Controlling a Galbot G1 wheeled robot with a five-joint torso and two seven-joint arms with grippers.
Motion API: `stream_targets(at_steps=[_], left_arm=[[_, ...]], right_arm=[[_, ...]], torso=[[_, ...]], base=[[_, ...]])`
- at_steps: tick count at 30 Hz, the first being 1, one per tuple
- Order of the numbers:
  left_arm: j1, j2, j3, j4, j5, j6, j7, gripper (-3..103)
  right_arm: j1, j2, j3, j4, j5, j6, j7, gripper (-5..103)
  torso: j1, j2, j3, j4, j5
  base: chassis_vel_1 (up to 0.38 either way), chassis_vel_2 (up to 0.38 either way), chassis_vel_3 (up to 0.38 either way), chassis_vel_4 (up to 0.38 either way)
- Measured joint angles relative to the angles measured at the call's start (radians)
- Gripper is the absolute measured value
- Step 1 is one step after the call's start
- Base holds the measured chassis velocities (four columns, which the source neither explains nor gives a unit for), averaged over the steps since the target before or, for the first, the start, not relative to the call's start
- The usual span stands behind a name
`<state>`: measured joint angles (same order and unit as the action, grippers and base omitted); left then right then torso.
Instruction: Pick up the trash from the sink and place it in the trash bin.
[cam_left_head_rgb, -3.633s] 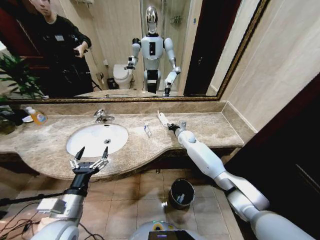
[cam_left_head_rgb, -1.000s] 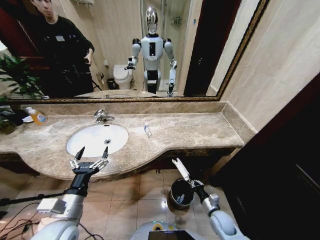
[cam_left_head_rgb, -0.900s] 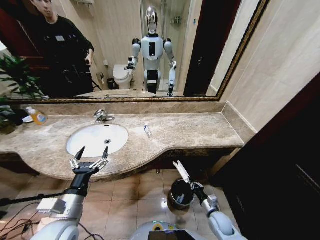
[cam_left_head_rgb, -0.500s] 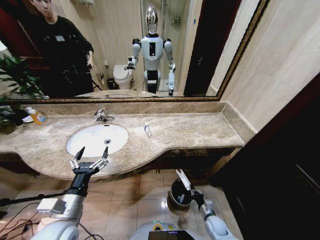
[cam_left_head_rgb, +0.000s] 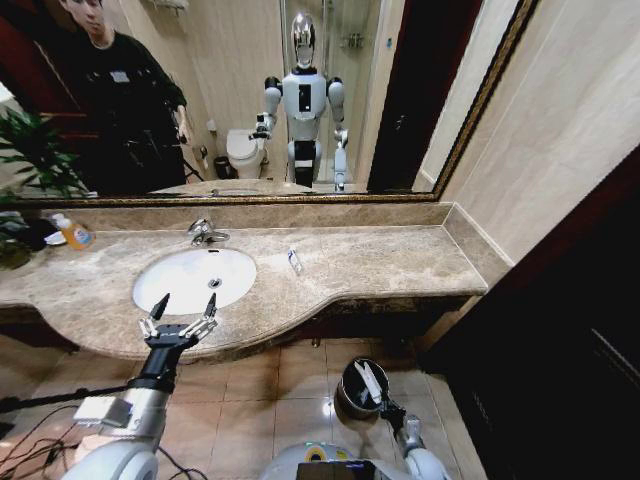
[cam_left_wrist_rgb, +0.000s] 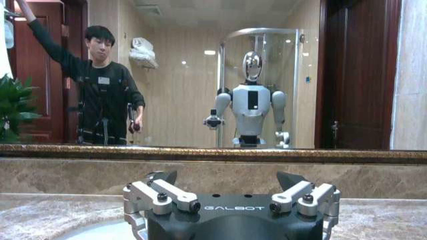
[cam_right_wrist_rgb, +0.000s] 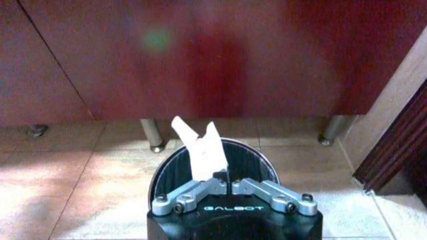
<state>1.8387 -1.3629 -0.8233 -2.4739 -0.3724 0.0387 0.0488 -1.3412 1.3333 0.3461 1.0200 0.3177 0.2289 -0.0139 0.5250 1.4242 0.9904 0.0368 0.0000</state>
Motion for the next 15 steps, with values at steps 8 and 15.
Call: stream_targets(at_steps=[8, 15], left_arm=[[0.000, 0.000, 0.000, 0.000, 0.000, 0.000, 0.000, 100], [0.000, 0.000, 0.000, 0.000, 0.000, 0.000, 0.000, 100]], right_arm=[[0.052, 0.023, 0.001, -0.069, 0.007, 0.011, 0.034, 0], [0.069, 0.029, 0.000, -0.073, 0.015, 0.006, 0.054, 0]], torso=[[0.000, 0.000, 0.000, 0.0000, 0.0000], [0.000, 0.000, 0.000, 0.0000, 0.0000]], base=[[0.000, 0.000, 0.000, 0.000], [0.000, 0.000, 0.000, 0.000]])
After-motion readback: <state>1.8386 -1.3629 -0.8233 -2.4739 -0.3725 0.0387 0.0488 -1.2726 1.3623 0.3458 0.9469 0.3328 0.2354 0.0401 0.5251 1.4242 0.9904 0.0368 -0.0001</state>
